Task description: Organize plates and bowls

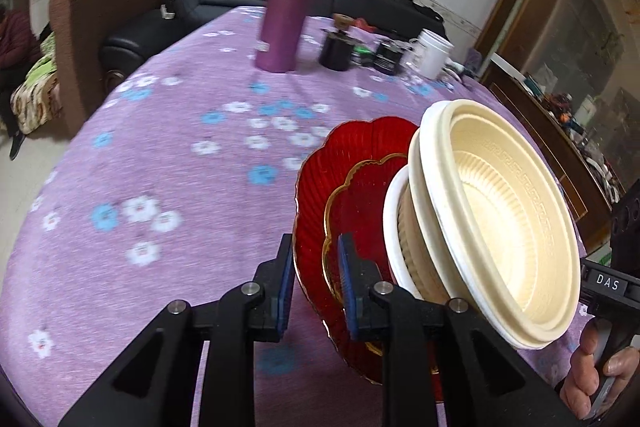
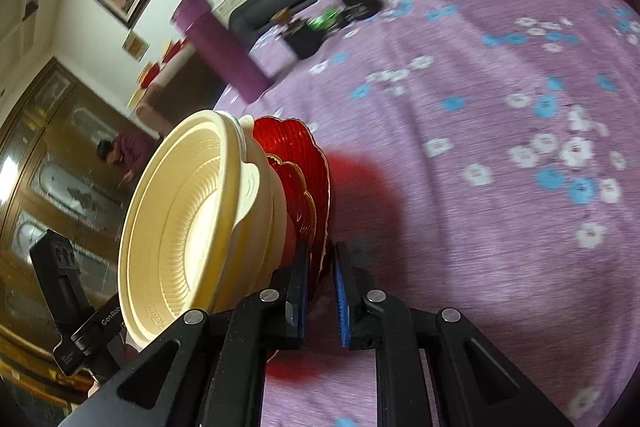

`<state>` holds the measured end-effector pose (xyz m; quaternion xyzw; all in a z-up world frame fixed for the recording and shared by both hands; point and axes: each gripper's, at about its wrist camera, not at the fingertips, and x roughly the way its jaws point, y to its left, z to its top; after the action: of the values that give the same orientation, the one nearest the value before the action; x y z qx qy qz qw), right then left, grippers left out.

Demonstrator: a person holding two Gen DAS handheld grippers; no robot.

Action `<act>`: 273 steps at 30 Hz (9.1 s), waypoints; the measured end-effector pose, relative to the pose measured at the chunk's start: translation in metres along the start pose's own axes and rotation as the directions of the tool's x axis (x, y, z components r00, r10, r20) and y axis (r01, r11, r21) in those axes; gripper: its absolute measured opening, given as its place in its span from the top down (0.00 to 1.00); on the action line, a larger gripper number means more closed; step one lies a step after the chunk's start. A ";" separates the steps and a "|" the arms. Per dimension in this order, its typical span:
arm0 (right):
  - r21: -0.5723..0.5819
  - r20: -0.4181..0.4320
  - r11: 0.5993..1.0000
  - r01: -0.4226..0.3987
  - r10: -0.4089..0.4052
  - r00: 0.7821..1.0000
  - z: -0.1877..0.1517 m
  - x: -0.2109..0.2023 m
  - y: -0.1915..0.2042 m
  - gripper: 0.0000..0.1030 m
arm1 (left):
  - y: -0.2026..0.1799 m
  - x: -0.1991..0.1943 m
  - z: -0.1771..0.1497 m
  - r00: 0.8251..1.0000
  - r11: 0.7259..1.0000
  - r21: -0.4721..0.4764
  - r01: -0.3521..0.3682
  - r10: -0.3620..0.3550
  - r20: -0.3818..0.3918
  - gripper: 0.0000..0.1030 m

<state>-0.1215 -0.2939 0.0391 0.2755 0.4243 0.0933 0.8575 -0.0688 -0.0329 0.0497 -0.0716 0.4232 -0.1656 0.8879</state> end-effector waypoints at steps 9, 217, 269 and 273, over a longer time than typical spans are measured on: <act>0.085 0.083 0.995 0.044 -0.051 0.995 0.009 -0.040 -0.051 0.87 | -0.060 0.030 0.006 0.999 0.999 0.047 0.027 -0.026 -0.030 0.82; -0.227 0.348 0.862 0.453 -0.363 0.865 -0.051 -0.039 -0.006 0.16 | -0.082 -0.003 -0.040 0.945 0.929 0.227 -0.292 0.244 0.216 0.00; -0.194 0.344 0.861 0.471 -0.390 0.854 -0.048 -0.038 -0.008 0.16 | -0.081 -0.002 -0.038 0.950 0.934 0.225 -0.276 0.230 0.211 0.00; -0.195 0.344 0.860 0.471 -0.390 0.854 -0.048 -0.038 -0.009 0.16 | -0.082 -0.002 -0.038 0.949 0.932 0.228 -0.281 0.234 0.213 0.00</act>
<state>-0.1833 -0.2973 0.0368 0.0628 0.3268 -0.0874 0.9390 -0.1190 -0.1079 0.0489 0.0848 0.3208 -0.0933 0.9387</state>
